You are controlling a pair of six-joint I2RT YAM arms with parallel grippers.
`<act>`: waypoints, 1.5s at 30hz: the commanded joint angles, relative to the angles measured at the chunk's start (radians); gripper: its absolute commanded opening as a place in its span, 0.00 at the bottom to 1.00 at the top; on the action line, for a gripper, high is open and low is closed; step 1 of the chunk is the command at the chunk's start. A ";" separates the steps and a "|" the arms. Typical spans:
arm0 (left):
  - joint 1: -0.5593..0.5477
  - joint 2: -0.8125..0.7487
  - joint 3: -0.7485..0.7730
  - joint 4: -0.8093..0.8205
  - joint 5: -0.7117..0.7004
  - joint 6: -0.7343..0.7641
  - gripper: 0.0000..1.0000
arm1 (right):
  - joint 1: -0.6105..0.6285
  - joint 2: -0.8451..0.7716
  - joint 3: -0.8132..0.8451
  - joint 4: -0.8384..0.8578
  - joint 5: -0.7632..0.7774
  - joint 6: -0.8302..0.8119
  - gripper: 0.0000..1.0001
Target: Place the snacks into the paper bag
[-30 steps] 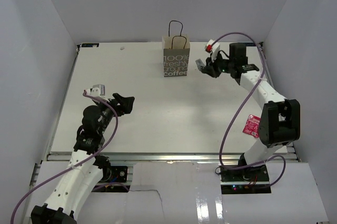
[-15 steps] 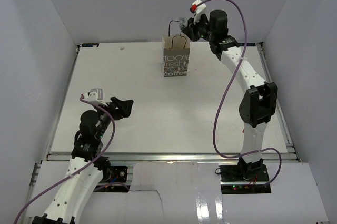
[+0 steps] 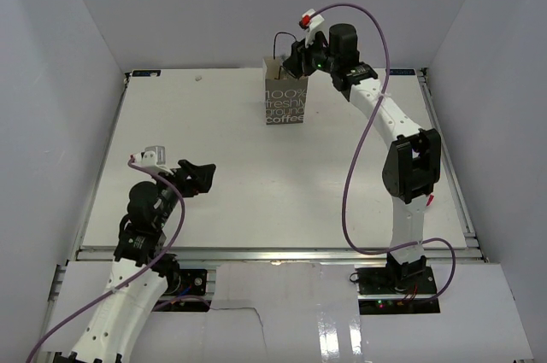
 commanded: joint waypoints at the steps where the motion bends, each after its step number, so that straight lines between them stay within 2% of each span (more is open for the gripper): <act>1: 0.004 0.023 -0.004 0.014 0.004 -0.003 0.98 | -0.004 -0.049 -0.008 0.036 0.020 -0.025 0.55; 5: 0.004 0.036 -0.002 0.027 0.016 -0.001 0.98 | -0.031 -0.069 -0.004 0.020 0.012 -0.042 0.71; 7: 0.004 0.035 -0.001 0.033 0.033 0.006 0.98 | -0.060 -0.097 -0.011 0.013 -0.078 -0.036 0.80; 9: 0.002 0.035 0.001 0.036 0.050 0.008 0.98 | -0.114 -0.117 -0.029 -0.026 -0.176 -0.048 0.82; 11: 0.004 0.038 0.001 0.039 0.059 0.006 0.98 | -0.149 -0.158 -0.075 -0.059 -0.143 -0.066 0.85; 14: 0.004 0.055 -0.001 0.054 0.068 0.002 0.98 | -0.168 -0.207 -0.119 -0.185 0.027 -0.146 0.89; 15: 0.004 0.061 0.001 0.065 0.071 0.003 0.98 | -0.168 -0.227 -0.151 -0.248 0.167 -0.178 0.89; 17: 0.004 0.081 0.001 0.076 0.074 0.006 0.98 | -0.168 -0.252 -0.205 -0.291 0.303 -0.201 0.90; 18: 0.004 0.087 -0.001 0.088 0.076 0.006 0.98 | -0.168 -0.264 -0.265 -0.316 0.450 -0.210 0.90; 21: 0.005 0.116 -0.004 0.116 0.082 0.012 0.98 | -0.168 -0.295 -0.387 -0.430 0.700 -0.255 0.95; 23: 0.004 0.136 -0.009 0.126 0.091 0.014 0.98 | -0.174 -0.313 -0.460 -0.515 0.790 -0.290 0.97; 25: 0.004 0.145 -0.012 0.158 0.099 0.014 0.98 | -0.189 -0.374 -0.576 -0.555 0.761 -0.357 0.98; 29: 0.004 0.168 -0.025 0.183 0.114 0.009 0.98 | -0.217 -0.465 -0.687 -0.696 0.658 -0.503 0.98; 30: 0.004 0.171 -0.027 0.191 0.119 0.003 0.98 | -0.217 -0.472 -0.701 -0.777 0.658 -0.525 0.98; 33: 0.004 0.185 -0.033 0.203 0.136 -0.009 0.98 | -0.223 -0.485 -0.764 -0.865 0.716 -0.565 0.98; 38: 0.004 0.201 -0.041 0.208 0.148 -0.020 0.98 | -0.268 -0.502 -0.940 -0.801 0.745 -0.640 0.98; 41: 0.004 0.219 -0.041 0.209 0.157 -0.021 0.98 | -0.323 -0.471 -0.930 -0.794 0.724 -0.559 0.98; 45: 0.004 0.225 -0.039 0.203 0.160 -0.032 0.98 | -0.442 -0.450 -0.793 -0.876 0.542 -0.371 0.98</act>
